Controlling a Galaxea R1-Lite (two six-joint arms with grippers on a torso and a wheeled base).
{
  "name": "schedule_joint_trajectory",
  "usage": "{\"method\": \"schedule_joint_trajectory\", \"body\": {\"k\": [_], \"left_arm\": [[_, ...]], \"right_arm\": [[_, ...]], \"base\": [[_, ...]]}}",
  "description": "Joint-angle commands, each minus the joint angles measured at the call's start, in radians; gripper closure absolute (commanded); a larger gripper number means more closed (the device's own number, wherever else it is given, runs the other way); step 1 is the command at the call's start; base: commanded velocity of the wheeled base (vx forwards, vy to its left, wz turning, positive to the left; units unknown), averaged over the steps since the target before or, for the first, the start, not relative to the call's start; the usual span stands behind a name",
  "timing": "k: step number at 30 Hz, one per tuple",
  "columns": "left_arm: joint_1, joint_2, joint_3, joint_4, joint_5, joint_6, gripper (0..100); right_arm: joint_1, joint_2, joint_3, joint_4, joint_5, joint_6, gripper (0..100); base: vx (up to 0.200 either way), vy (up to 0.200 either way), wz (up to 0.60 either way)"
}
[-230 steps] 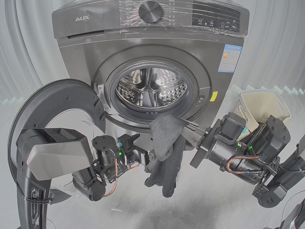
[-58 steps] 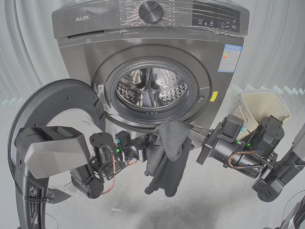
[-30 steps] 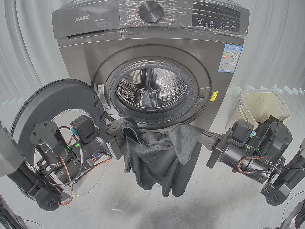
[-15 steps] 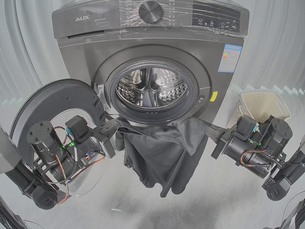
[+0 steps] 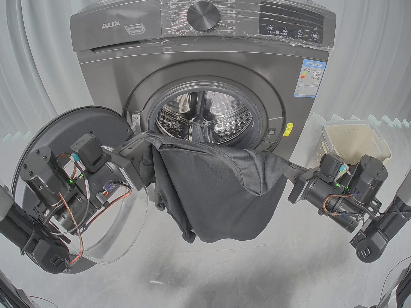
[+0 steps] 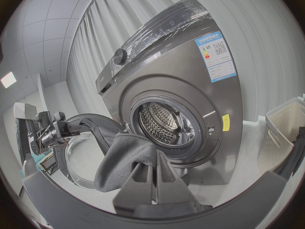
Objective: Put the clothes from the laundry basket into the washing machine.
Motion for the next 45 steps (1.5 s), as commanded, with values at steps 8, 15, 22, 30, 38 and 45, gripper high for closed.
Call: {"method": "schedule_joint_trajectory", "body": {"k": [8, 15, 22, 30, 38, 45], "left_arm": [[0.014, -0.025, -0.013, 0.0, 0.0, -0.001, 100], [0.023, -0.037, -0.038, 0.001, 0.002, -0.001, 100], [0.025, -0.043, -0.069, 0.0, 0.005, -0.005, 100], [0.025, -0.043, -0.075, 0.0, 0.006, -0.003, 100], [0.026, -0.045, -0.082, 0.0, 0.006, -0.003, 100], [0.028, -0.045, -0.082, 0.0, 0.008, -0.003, 100]], "right_arm": [[0.036, -0.043, -0.062, 0.001, -0.001, 0.078, 100], [0.027, -0.051, -0.074, 0.001, -0.013, 0.083, 100], [0.03, -0.049, -0.102, 0.001, -0.081, 0.072, 100], [0.033, -0.081, -0.103, 0.001, -0.116, 0.018, 100], [0.069, -0.085, -0.144, 0.002, -0.185, 0.005, 100], [0.072, -0.085, -0.166, 0.001, -0.22, -0.035, 100]], "base": [[0.0, 0.0, 0.0], [0.0, 0.0, 0.0], [0.0, 0.0, 0.0], [0.0, 0.0, 0.0], [0.0, 0.0, 0.0], [0.0, 0.0, 0.0]]}}
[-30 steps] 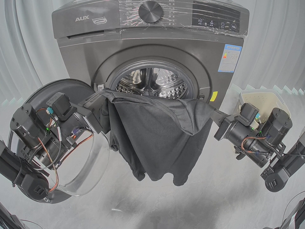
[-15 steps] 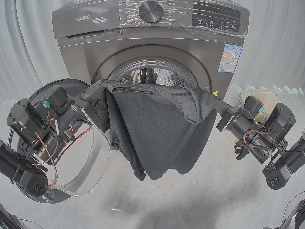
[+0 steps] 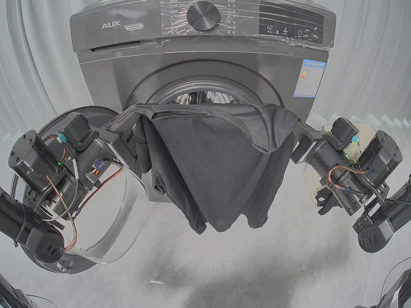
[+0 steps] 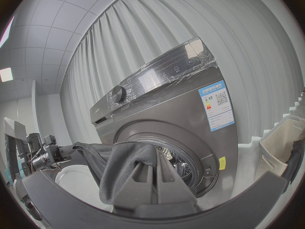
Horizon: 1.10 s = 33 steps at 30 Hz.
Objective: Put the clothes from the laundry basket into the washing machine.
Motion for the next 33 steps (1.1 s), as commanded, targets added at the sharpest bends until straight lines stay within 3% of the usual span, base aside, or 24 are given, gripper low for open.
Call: {"method": "schedule_joint_trajectory", "body": {"k": [1, 7, 28, 33], "left_arm": [[0.0, 0.0, 0.0, 0.0, 0.001, 0.001, 100], [0.0, 0.0, 0.0, 0.0, 0.001, 0.001, 100], [0.005, -0.001, -0.035, 0.0, 0.023, -0.002, 100], [0.003, -0.001, -0.034, 0.0, 0.023, 0.0, 100]], "right_arm": [[0.007, -0.004, -0.009, 0.001, -0.005, -0.002, 100], [0.024, -0.016, -0.01, 0.001, -0.025, -0.013, 100], [0.042, -0.024, -0.004, -0.001, -0.024, -0.013, 100], [0.042, -0.03, 0.01, -0.001, -0.007, -0.007, 100]], "base": [[0.0, 0.0, 0.0], [0.0, 0.0, 0.0], [0.0, 0.0, 0.0], [0.0, 0.0, 0.0]]}}
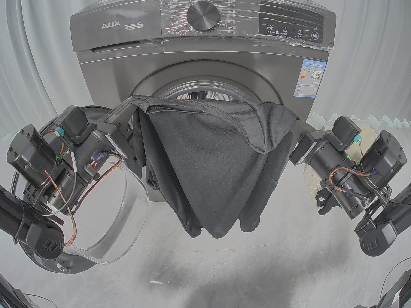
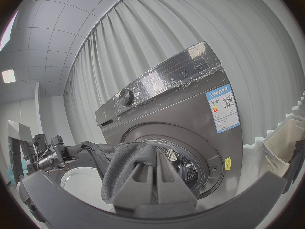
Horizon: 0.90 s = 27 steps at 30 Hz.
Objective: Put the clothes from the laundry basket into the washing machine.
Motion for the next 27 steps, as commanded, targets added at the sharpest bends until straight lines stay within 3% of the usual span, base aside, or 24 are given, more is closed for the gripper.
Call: {"method": "schedule_joint_trajectory", "body": {"k": [1, 12, 13, 18, 24, 27], "left_arm": [[0.0, 0.0, 0.0, 0.0, 0.0, 0.0, 100], [-0.017, 0.014, 0.004, 0.001, -0.002, 0.002, 100], [-0.025, 0.017, 0.004, 0.001, -0.002, 0.002, 100], [-0.037, 0.053, -0.002, 0.003, -0.006, -0.006, 100], [-0.062, 0.115, -0.037, 0.003, -0.005, -0.004, 100], [-0.079, 0.146, -0.051, 0.003, -0.003, 0.0, 100]], "right_arm": [[0.0, -0.005, 0.006, -0.001, 0.004, 0.003, 100], [-0.005, 0.0, 0.015, -0.001, 0.006, 0.007, 100], [-0.003, -0.002, 0.025, -0.001, 0.006, 0.007, 0], [0.002, 0.001, 0.086, 0.011, 0.009, 0.01, 0], [0.002, 0.092, 0.299, 0.001, 0.092, 0.006, 0], [0.002, 0.152, 0.341, -0.001, 0.101, 0.001, 0]], "base": [[0.0, 0.0, 0.0], [0.0, 0.0, 0.0], [0.0, 0.0, 0.0], [0.0, 0.0, 0.0], [0.0, 0.0, 0.0], [0.0, 0.0, 0.0]]}}
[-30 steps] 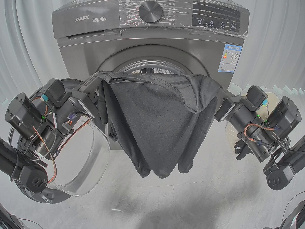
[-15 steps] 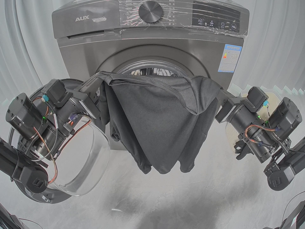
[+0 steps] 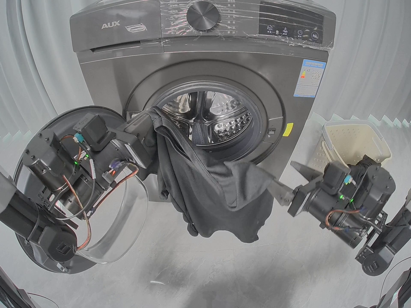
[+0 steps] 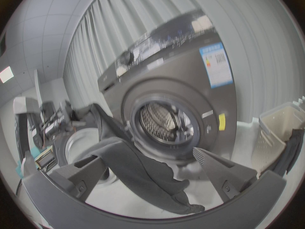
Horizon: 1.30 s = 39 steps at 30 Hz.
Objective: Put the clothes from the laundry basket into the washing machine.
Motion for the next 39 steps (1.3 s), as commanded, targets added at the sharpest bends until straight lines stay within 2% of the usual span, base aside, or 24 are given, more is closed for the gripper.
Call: {"method": "schedule_joint_trajectory", "body": {"k": [1, 6, 13, 21, 26, 27, 33, 39], "left_arm": [[-0.036, 0.088, -0.036, 0.0, 0.003, 0.004, 100], [-0.061, 0.145, -0.062, 0.0, 0.009, 0.009, 100], [-0.075, 0.168, -0.081, 0.012, 0.009, 0.012, 100], [-0.081, 0.169, -0.164, 0.129, 0.04, 0.041, 100], [-0.076, 0.171, -0.231, 0.192, 0.04, 0.04, 100], [-0.081, 0.166, -0.265, 0.216, 0.038, 0.04, 100], [-0.11, 0.155, -0.311, 0.248, 0.04, 0.04, 100], [-0.116, 0.155, -0.313, 0.248, 0.04, 0.041, 100]], "right_arm": [[0.001, 0.132, 0.113, -0.003, 0.034, -0.004, 0], [0.01, 0.195, 0.146, -0.003, 0.085, -0.008, 0], [0.026, 0.228, 0.123, -0.003, 0.088, -0.008, 0], [0.07, 0.303, -0.083, -0.003, 0.08, -0.011, 0], [0.105, 0.322, -0.152, -0.003, 0.085, -0.012, 0], [0.113, 0.368, -0.203, -0.003, 0.083, -0.014, 0], [0.115, 0.461, -0.282, -0.003, 0.085, -0.018, 0], [0.101, 0.518, -0.37, -0.003, 0.082, -0.05, 0]], "base": [[0.0, 0.0, 0.0], [0.0, 0.0, 0.0], [0.0, 0.0, 0.0], [0.0, 0.0, 0.0], [0.0, 0.0, 0.0], [0.0, 0.0, 0.0], [0.0, 0.0, 0.0], [0.0, 0.0, 0.0]]}}
